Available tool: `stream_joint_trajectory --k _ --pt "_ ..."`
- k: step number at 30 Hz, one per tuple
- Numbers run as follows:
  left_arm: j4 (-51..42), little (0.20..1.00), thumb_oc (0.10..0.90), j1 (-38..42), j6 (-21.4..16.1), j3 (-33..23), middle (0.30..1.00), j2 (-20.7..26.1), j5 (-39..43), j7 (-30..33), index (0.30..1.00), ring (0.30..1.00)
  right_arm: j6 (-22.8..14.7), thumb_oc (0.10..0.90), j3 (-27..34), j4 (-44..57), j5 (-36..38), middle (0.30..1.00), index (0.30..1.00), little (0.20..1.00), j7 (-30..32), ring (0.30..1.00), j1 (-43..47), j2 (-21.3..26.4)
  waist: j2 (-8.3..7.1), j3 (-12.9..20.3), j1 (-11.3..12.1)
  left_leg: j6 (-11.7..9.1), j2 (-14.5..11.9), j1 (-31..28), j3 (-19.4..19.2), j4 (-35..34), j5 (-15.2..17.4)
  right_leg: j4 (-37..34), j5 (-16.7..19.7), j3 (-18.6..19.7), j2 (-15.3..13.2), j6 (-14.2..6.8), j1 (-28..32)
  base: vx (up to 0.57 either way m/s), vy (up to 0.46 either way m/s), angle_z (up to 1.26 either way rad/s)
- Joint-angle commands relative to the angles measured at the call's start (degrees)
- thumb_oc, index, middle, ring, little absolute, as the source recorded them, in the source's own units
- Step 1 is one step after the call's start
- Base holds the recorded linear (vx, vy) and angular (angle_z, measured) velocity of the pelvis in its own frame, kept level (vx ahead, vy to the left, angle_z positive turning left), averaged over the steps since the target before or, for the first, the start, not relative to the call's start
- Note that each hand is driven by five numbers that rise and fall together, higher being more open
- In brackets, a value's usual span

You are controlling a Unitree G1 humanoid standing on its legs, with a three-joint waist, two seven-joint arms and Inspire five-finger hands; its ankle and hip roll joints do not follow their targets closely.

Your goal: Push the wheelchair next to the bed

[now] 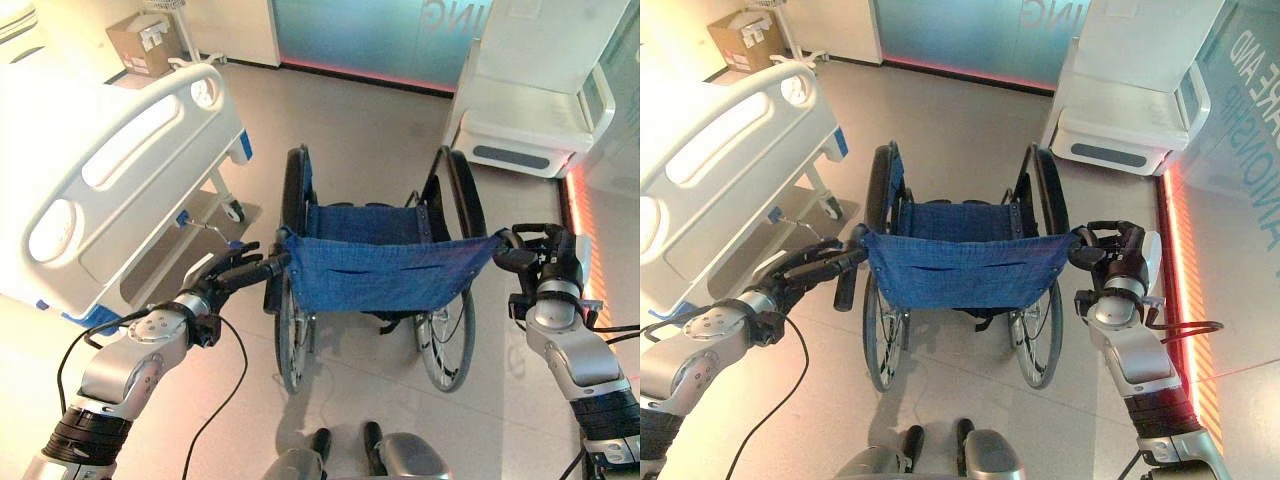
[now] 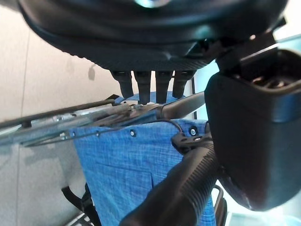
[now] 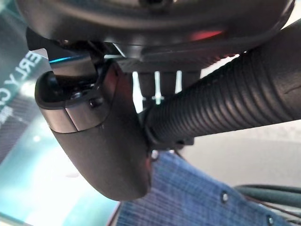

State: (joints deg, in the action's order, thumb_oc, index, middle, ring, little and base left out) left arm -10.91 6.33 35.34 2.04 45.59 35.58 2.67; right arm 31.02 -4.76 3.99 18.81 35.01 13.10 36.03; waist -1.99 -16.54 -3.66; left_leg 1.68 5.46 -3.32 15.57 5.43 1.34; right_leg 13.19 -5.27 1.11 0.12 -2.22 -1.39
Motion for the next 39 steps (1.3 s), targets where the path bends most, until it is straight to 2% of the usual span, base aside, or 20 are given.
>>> stream_joint_trajectory --k 1,6,12,16,22,27,32,36,37,38,39 --pt "-2.71 0.9 0.8 -1.33 -1.29 -6.49 0.9 -0.24 -1.34 -1.99 0.9 0.9 -6.69 0.4 -3.07 3.12 11.53 0.3 0.3 0.3 -1.95 0.3 -4.01 -4.99 3.14 2.91 1.83 3.92 2.94 -7.52 -2.22 -3.59 2.97 -5.4 15.64 -0.17 0.38 -4.02 -9.31 0.0 0.0 0.0" --pt "-2.72 0.9 0.8 -1.68 0.7 -4.23 0.9 -0.94 1.97 -3.15 0.9 0.9 -7.37 0.4 -3.79 3.09 11.36 0.3 0.3 0.3 -1.53 0.3 -4.36 -5.33 3.29 2.68 1.76 4.11 3.06 -7.54 -2.47 -3.46 3.09 -5.23 15.85 -0.14 0.34 -4.21 -9.46 0.0 0.0 0.0" --pt "-3.12 0.9 0.8 -2.55 0.72 -0.92 0.9 -2.49 4.96 -5.39 0.9 0.9 -8.25 0.4 -4.1 3.14 11.18 0.3 0.3 0.3 -1.44 0.3 -5.36 -5.34 3.33 2.22 1.42 4.44 3.26 -7.61 -2.85 -3.41 3.15 -5.22 16.31 0.0 0.38 -4.34 -9.52 0.0 0.0 0.0" --pt "-3.98 0.9 0.8 -2.83 2.68 1.67 0.9 -3.39 8.78 -6.33 0.9 0.9 -8.84 0.4 -4.51 3.43 11.09 0.3 0.3 0.3 -1.28 0.3 -6.14 -5.2 3.79 1.91 1.14 4.7 2.96 -8.06 -3.15 -3.35 3.67 -5.01 15.95 0.17 0.96 -4.33 -9.31 0.03 -0.004 0.0" --pt "-4.79 0.9 0.8 -3.21 2.11 5.95 0.9 -5.46 13.95 -5.13 0.9 0.9 -10.3 0.4 -5.4 2.94 10.77 0.3 0.3 0.3 -1.07 0.3 -7.01 -5.37 3.73 1.72 0.72 5.09 3.29 -7.81 -3.5 -3.04 3.78 -5.03 16.34 0.58 1.17 -4.38 -9.44 0.0 0.0 0.0" --pt "-5.43 0.9 0.8 -3.79 -0.03 7.11 0.9 -6.78 15.69 -3.91 0.9 0.9 -10.72 0.4 -5.71 2.94 10.66 0.3 0.3 0.3 -0.97 0.3 -7.74 -5.4 3.62 1.85 0.53 5.42 3.58 -7.8 -3.65 -2.84 3.93 -5.04 16.43 0.83 1.37 -4.33 -9.39 0.01 -0.001 -0.01" --pt "-5.7 0.9 0.8 -3.52 -0.12 7.39 0.9 -8.12 16.91 -1.36 0.9 0.9 -11.05 0.4 -5.98 2.42 9.83 0.3 0.3 0.3 -1.42 0.3 -8.2 -6.05 3.39 2.05 0.43 5.65 3.69 -7.94 -3.71 -2.8 4.01 -4.96 16.62 1.01 1.44 -4.32 -9.34 0.03 0.0 -0.02" --pt "-5.8 0.9 0.8 -2.74 -3.47 7.27 0.9 -9.37 19.34 1.34 0.9 0.9 -10.3 0.4 -6.06 2.67 9.66 0.3 0.3 0.3 -1.52 0.3 -8.45 -6.22 2.95 2.15 0.32 5.76 3.79 -8.18 -3.6 -2.79 4.12 -4.98 16.69 1.23 1.5 -4.38 -9.12 0.04 -0.003 0.0" --pt "-6.06 0.865 0.776 -2.62 -3.93 7.02 0.865 -9.6 19.32 1.68 0.865 0.865 -10.26 0.4 -6.11 2.6 9.48 0.3 0.3 0.3 -1.55 0.3 -8.61 -6.43 2.86 2.18 0.34 5.79 3.8 -8.29 -3.58 -2.8 4.15 -4.97 16.68 1.21 1.51 -4.39 -9.05 0.04 -0.002 0.0" --pt "-6.3 0.535 0.557 -2.48 -4.19 6.8 0.535 -9.75 20.03 2.23 0.535 0.535 -10.3 0.4 -6.17 2.45 9.25 0.3 0.3 0.3 -1.68 0.3 -8.77 -6.6 2.8 2.21 0.33 5.82 3.8 -8.35 -3.61 -2.79 4.17 -4.94 16.73 1.2 1.51 -4.41 -9.03 0.05 -0.003 -0.01" --pt "-6.72 0.3 0.4 -2.18 -4.38 6.55 0.3 -9.77 21.07 3.37 0.3 0.3 -10.2 0.4 -6.19 2.42 9.18 0.3 0.3 0.3 -1.81 0.3 -8.97 -6.62 2.67 2.27 0.29 5.91 3.82 -8.53 -3.56 -2.9 4.21 -4.94 16.83 1.28 1.55 -4.45 -9.0 0.04 -0.002 -0.01"
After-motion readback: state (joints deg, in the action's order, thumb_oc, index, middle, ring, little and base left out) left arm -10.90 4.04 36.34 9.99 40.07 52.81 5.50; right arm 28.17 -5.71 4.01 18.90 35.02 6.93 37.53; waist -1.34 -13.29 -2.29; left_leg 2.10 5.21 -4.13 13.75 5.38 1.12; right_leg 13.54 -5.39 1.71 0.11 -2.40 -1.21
